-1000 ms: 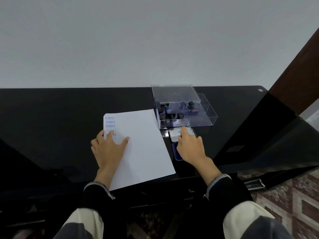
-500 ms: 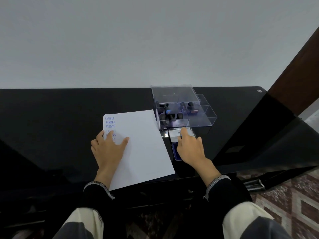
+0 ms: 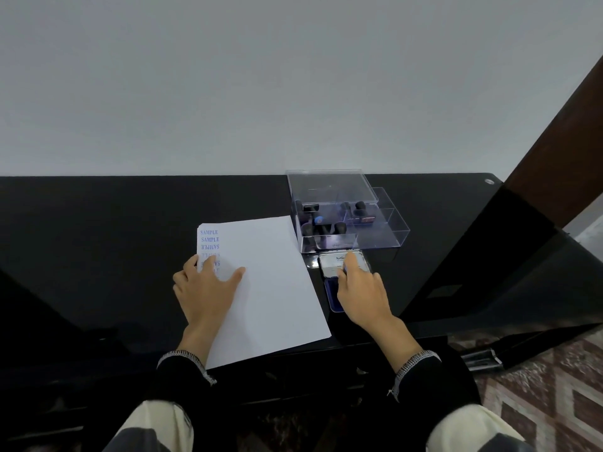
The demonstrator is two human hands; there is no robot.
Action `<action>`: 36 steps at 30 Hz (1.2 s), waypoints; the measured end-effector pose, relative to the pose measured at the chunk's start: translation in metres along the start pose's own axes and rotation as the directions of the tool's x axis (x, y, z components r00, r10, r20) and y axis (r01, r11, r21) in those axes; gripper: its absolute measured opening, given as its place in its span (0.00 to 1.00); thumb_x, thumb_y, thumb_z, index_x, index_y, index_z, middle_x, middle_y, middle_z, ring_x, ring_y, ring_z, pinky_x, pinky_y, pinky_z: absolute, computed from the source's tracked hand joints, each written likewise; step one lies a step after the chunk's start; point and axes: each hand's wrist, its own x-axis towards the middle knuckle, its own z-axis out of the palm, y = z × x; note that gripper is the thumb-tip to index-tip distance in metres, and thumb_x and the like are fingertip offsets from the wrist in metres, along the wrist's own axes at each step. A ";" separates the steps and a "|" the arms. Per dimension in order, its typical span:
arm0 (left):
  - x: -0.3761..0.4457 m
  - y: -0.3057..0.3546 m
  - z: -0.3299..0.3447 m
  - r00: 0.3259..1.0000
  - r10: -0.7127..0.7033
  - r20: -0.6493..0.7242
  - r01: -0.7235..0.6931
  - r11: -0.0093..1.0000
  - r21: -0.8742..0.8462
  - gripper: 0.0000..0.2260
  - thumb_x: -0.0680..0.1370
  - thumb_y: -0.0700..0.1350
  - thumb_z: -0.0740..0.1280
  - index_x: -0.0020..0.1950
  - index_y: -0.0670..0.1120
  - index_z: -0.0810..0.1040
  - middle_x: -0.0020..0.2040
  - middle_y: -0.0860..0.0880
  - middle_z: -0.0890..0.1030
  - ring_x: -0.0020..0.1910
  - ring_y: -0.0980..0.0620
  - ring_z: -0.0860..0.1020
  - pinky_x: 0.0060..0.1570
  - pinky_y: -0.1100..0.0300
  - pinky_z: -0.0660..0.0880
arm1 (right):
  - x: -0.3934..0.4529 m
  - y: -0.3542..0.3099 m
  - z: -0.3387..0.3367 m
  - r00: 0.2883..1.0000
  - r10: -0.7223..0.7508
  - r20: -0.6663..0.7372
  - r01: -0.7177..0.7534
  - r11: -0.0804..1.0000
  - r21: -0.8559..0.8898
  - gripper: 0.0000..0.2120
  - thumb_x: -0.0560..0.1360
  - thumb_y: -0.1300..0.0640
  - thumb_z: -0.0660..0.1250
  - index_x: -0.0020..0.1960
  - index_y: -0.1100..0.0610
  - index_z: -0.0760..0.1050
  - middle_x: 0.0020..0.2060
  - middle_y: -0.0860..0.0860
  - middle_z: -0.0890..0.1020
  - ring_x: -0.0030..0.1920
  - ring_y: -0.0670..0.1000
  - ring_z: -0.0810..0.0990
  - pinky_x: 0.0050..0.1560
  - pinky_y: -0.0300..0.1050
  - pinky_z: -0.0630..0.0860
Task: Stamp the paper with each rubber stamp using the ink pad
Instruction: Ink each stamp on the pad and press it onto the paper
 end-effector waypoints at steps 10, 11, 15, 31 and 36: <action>0.012 -0.009 -0.028 0.972 0.034 0.232 0.028 0.966 -0.257 0.19 0.83 0.50 0.59 0.72 0.44 0.68 0.74 0.45 0.62 0.70 0.43 0.63 0.64 0.53 0.65 | 0.019 -0.062 -0.022 0.961 0.189 0.202 -0.253 0.301 0.919 0.06 0.82 0.59 0.57 0.47 0.57 0.69 0.32 0.54 0.74 0.31 0.49 0.69 0.27 0.37 0.65; 0.012 -0.016 -0.034 0.972 0.061 0.227 0.017 0.946 -0.324 0.18 0.83 0.47 0.58 0.72 0.43 0.68 0.75 0.46 0.61 0.71 0.46 0.64 0.63 0.57 0.64 | 0.022 -0.072 -0.018 0.956 0.164 0.242 -0.271 0.193 0.943 0.06 0.81 0.59 0.58 0.47 0.58 0.71 0.32 0.55 0.76 0.29 0.48 0.70 0.28 0.39 0.65; 0.008 -0.052 -0.053 0.957 0.223 0.185 -0.150 0.928 -0.341 0.15 0.82 0.40 0.60 0.68 0.48 0.74 0.72 0.53 0.66 0.71 0.56 0.64 0.66 0.62 0.60 | 0.024 -0.108 0.003 0.958 0.063 0.280 -0.287 0.180 0.941 0.07 0.81 0.55 0.61 0.49 0.58 0.74 0.29 0.53 0.78 0.29 0.49 0.71 0.34 0.42 0.70; 0.002 -0.103 -0.055 0.879 0.393 0.269 -0.420 0.906 0.050 0.28 0.72 0.71 0.51 0.70 0.68 0.66 0.77 0.56 0.59 0.78 0.55 0.49 0.75 0.53 0.44 | 0.030 -0.164 0.039 0.909 -0.313 0.274 0.097 0.801 0.591 0.09 0.79 0.48 0.62 0.50 0.54 0.71 0.43 0.47 0.79 0.37 0.48 0.78 0.37 0.32 0.72; 0.002 -0.103 -0.055 0.878 0.396 0.269 -0.424 0.904 0.052 0.27 0.72 0.70 0.51 0.70 0.67 0.65 0.77 0.56 0.59 0.78 0.54 0.51 0.74 0.53 0.45 | 0.023 -0.173 0.050 0.914 -0.332 0.234 0.153 0.816 0.557 0.08 0.79 0.48 0.63 0.52 0.52 0.69 0.53 0.51 0.80 0.35 0.47 0.78 0.33 0.29 0.70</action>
